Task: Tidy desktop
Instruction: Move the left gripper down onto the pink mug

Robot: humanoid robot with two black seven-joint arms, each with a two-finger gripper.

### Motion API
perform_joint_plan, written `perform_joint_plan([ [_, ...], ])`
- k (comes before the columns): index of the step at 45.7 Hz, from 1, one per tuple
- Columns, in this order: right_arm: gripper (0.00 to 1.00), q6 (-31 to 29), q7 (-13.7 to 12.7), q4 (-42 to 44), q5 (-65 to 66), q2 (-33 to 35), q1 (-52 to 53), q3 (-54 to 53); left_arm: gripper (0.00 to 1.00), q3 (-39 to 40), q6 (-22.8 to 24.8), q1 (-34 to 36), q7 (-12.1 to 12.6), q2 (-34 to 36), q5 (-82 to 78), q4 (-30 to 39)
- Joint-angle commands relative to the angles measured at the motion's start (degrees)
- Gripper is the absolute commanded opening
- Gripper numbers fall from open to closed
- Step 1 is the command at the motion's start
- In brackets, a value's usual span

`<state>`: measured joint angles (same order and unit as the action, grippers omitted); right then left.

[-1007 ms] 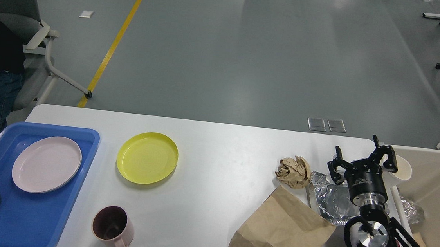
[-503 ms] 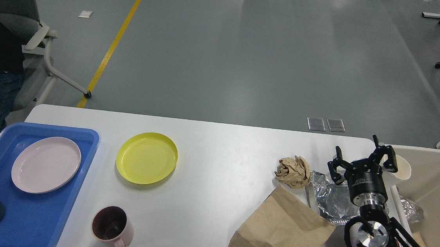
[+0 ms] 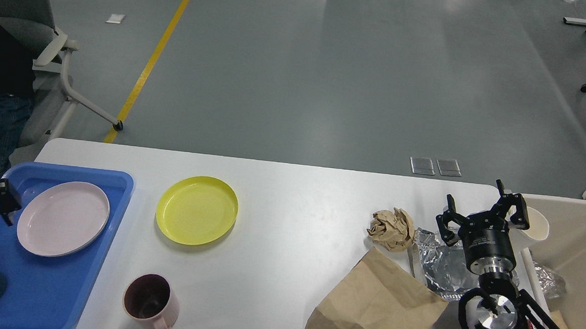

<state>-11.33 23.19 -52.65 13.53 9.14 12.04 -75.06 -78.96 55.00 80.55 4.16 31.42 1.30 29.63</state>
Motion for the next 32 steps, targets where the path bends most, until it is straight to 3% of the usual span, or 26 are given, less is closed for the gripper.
perform_joint_plan([
  [1,1.0,0.0,0.0,0.0,0.0,0.0,0.0,0.0,0.96,-1.5,0.0,7.2,0.1,-6.5,0.8,5.7],
  [8,1.0,0.0,0.0,0.0,0.0,0.0,0.0,0.0,0.96,-2.2,0.0,15.2,0.1,-16.1,0.8,15.6],
  [14,1.0,0.0,0.0,0.0,0.0,0.0,0.0,0.0,0.96,-1.5,0.0,18.1,0.1,-21.8,0.9,21.8],
  [25,1.0,0.0,0.0,0.0,0.0,0.0,0.0,0.0,0.96,0.0,0.0,18.4,0.2,-27.6,0.8,28.6],
  [32,1.0,0.0,0.0,0.0,0.0,0.0,0.0,0.0,0.96,-0.1,0.0,16.7,0.7,-28.5,0.8,28.9],
])
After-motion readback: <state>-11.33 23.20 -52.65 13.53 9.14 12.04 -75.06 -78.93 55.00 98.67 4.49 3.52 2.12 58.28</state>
